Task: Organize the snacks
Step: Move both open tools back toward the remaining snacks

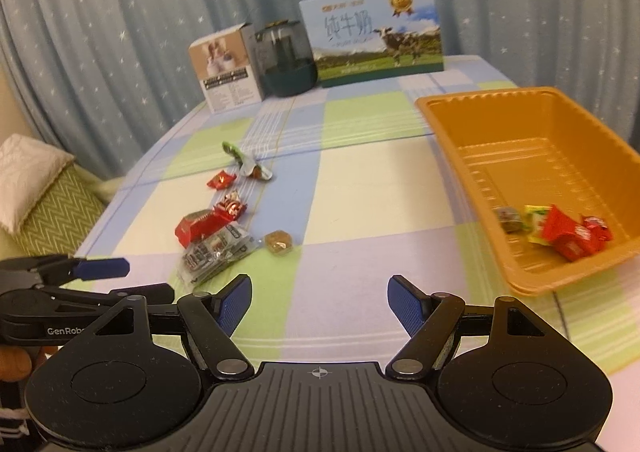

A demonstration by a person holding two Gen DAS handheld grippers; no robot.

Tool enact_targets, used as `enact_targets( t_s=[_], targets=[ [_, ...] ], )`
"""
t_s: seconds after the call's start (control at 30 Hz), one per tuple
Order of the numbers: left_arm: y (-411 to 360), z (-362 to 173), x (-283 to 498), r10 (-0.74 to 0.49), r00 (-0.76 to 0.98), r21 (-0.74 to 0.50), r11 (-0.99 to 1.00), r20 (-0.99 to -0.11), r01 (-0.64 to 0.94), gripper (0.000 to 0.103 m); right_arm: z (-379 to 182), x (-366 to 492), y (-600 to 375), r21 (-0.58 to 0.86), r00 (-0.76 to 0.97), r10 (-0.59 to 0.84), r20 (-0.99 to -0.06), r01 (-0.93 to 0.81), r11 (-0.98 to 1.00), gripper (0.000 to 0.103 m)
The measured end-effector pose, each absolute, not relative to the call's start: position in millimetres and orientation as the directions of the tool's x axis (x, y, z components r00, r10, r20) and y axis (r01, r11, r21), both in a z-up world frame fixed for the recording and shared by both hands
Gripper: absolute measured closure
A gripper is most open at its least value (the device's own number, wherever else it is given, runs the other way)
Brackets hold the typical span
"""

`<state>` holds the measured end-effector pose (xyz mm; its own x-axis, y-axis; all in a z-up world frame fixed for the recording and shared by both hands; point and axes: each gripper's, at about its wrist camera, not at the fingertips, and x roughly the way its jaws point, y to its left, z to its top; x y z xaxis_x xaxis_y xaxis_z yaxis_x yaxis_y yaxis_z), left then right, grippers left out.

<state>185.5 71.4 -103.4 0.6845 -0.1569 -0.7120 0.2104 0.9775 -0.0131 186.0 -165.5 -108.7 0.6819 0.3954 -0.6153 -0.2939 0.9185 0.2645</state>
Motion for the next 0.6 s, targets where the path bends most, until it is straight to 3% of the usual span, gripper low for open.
enact_targets(
  t_s=[0.3,0.47,0.6],
  targets=[
    [79,-127,220,-0.183,0.661,-0.021,0.969,-0.728,0.246,0.043,-132,216,-157,0.247,0.661,0.389,-0.641,-0.302,0.921,0.028],
    [76,-133,232,-0.215,0.647,-0.039,0.961,-0.731,0.275,0.059,-139,225,-154,0.243,0.656,0.394,-0.644,-0.312,0.918,0.028],
    [70,-136,238,-0.23,0.644,-0.042,0.955,-0.73,0.294,0.061,-143,233,-151,0.242,0.656,0.393,-0.644,-0.312,0.919,0.028]
  ],
)
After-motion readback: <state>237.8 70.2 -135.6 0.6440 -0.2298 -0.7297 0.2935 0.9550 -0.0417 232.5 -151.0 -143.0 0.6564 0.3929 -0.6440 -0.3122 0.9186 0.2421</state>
